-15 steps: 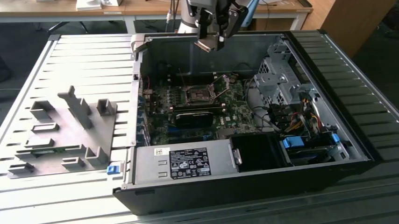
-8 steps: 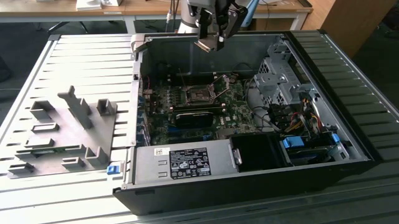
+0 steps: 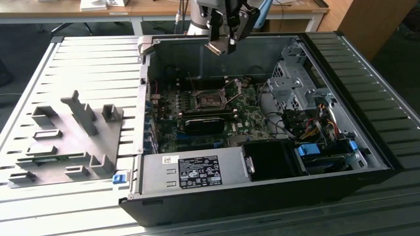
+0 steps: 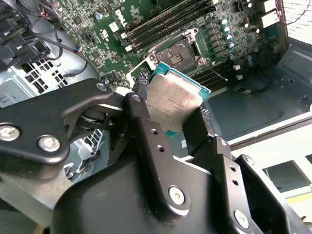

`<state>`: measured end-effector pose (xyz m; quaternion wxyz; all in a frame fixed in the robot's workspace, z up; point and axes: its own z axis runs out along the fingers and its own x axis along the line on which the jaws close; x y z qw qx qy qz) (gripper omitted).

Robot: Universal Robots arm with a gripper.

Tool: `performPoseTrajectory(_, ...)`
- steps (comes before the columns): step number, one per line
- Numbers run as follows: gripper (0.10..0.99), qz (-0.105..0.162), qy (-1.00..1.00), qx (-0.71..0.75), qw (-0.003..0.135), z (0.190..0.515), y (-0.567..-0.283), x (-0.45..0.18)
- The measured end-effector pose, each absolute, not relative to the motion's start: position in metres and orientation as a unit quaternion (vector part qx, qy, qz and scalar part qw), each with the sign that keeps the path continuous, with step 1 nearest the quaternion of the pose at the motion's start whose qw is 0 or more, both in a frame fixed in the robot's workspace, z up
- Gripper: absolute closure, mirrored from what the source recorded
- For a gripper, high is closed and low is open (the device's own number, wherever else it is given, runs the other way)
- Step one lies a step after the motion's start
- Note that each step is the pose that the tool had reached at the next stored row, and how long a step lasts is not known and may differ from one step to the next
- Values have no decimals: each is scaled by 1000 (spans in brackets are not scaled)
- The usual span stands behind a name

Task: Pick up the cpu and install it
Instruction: 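Place the cpu into insertion slot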

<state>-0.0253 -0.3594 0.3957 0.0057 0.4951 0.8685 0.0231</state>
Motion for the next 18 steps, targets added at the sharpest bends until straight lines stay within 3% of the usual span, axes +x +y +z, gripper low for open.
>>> performPoseTrajectory(18,545,21,799,601,9,392,-359,-25)
